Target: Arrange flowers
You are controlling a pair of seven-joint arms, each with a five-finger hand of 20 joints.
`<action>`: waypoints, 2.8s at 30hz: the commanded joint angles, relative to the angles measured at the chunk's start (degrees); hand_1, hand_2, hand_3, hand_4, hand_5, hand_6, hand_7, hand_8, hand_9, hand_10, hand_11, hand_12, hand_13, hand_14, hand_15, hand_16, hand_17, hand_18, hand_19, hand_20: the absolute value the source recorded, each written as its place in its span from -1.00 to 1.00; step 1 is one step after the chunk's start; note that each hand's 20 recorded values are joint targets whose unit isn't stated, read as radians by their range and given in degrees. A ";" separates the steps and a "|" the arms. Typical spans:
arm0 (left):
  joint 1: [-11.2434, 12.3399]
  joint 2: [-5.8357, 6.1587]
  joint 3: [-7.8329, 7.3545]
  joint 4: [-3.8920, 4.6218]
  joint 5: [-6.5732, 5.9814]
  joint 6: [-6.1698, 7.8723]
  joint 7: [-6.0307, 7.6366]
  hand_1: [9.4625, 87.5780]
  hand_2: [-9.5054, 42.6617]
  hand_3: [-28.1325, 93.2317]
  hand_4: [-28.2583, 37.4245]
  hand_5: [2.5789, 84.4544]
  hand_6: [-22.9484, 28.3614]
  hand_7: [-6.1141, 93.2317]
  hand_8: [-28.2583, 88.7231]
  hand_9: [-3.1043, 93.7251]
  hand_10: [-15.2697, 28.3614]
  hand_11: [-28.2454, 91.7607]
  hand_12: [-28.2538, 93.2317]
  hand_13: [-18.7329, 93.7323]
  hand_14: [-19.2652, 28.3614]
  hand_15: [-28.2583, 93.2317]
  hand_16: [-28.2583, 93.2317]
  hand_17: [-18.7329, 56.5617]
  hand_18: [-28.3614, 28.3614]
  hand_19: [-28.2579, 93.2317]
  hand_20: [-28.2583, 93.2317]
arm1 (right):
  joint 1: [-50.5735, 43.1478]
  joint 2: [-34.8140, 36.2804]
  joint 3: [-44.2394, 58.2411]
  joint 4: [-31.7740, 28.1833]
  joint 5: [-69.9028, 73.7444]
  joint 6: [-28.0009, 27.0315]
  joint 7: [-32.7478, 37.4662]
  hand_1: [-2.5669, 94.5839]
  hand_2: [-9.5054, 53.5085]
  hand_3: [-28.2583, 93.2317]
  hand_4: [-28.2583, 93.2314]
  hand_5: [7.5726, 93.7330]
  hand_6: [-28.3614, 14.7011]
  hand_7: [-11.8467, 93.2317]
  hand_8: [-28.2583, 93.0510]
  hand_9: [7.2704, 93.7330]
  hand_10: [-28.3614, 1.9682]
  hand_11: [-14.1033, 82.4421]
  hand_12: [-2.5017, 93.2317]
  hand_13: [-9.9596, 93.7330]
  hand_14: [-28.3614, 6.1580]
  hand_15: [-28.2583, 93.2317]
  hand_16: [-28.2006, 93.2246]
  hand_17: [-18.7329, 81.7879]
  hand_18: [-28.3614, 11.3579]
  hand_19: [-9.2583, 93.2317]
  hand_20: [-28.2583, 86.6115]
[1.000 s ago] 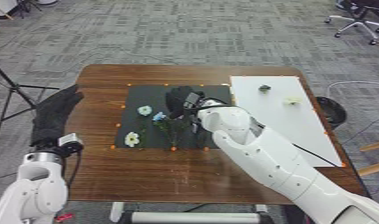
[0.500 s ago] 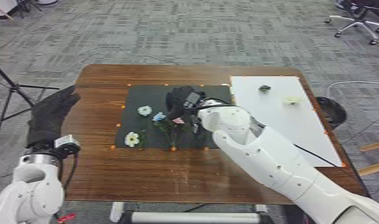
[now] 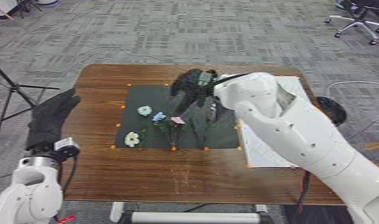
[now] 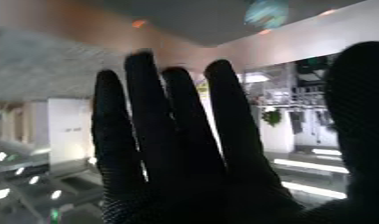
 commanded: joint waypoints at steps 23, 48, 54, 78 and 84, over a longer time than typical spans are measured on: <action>-0.23 -0.83 1.41 -0.74 -0.49 2.03 0.42 -0.61 -0.59 0.61 -0.88 0.12 0.04 -0.59 -0.65 0.08 0.32 -0.21 -0.34 -0.04 0.46 -0.37 -0.51 -0.38 0.39 -0.44 -0.29 | -13.80 -2.28 39.30 23.83 -34.52 9.29 -6.01 -0.52 -1.00 0.64 -0.87 -0.25 0.26 -0.49 -0.67 -0.21 0.04 -0.61 -0.61 0.09 -0.17 -0.29 -0.15 -0.13 -0.50 -0.29 0.17; 0.61 -0.56 0.73 -1.27 -0.28 1.72 -0.60 -0.61 -0.59 0.61 -0.87 0.12 0.04 -0.59 -0.65 0.07 0.32 -0.21 -0.34 -0.04 0.47 -0.37 -0.50 -0.39 0.39 -0.44 -0.29 | -26.14 7.71 39.80 15.03 -19.71 6.40 3.24 -0.38 -1.00 0.66 -0.87 -0.23 0.26 -0.48 -0.66 -0.20 0.03 -0.61 -0.59 0.23 -0.09 -0.26 -0.08 -0.16 -0.54 -0.03 0.30; 0.70 -0.62 0.72 -1.26 -0.31 1.52 -0.96 -0.61 -0.59 0.61 -0.87 0.12 0.04 -0.59 -0.65 0.08 0.32 -0.21 -0.34 -0.04 0.47 -0.37 -0.50 -0.39 0.39 -0.44 -0.29 | -27.93 9.21 34.90 16.09 -15.15 18.86 6.67 -0.11 -1.00 0.63 -0.91 0.07 0.47 -0.31 -0.75 0.18 0.14 -0.49 -0.60 0.47 0.14 -0.13 -0.06 -0.10 -0.50 0.17 0.36; 2.00 -1.36 -0.44 -1.67 -0.51 2.15 -0.19 -0.61 -0.59 0.61 -0.88 0.12 0.04 -0.59 -0.65 0.08 0.33 -0.21 -0.34 -0.04 0.46 -0.37 -0.51 -0.39 0.39 -0.44 -0.29 | -12.43 11.70 16.04 -4.86 2.91 34.51 9.65 0.26 -1.00 0.42 -0.88 0.62 0.49 -0.23 -0.49 0.82 0.31 -0.60 -0.26 0.71 0.38 0.20 0.06 0.01 -0.43 0.19 0.43; 0.95 -1.35 0.45 -1.22 -0.22 1.42 -0.02 -0.61 -0.59 0.61 -0.88 0.12 0.04 -0.59 -0.65 0.08 0.32 -0.21 -0.34 -0.04 0.46 -0.37 -0.51 -0.39 0.39 -0.44 -0.29 | -10.32 6.53 7.08 -5.80 2.98 33.16 6.99 0.25 -1.00 0.42 -0.88 0.62 0.51 -0.23 -0.49 0.82 0.32 -0.60 -0.26 0.72 0.37 0.19 0.07 0.00 -0.44 0.20 0.43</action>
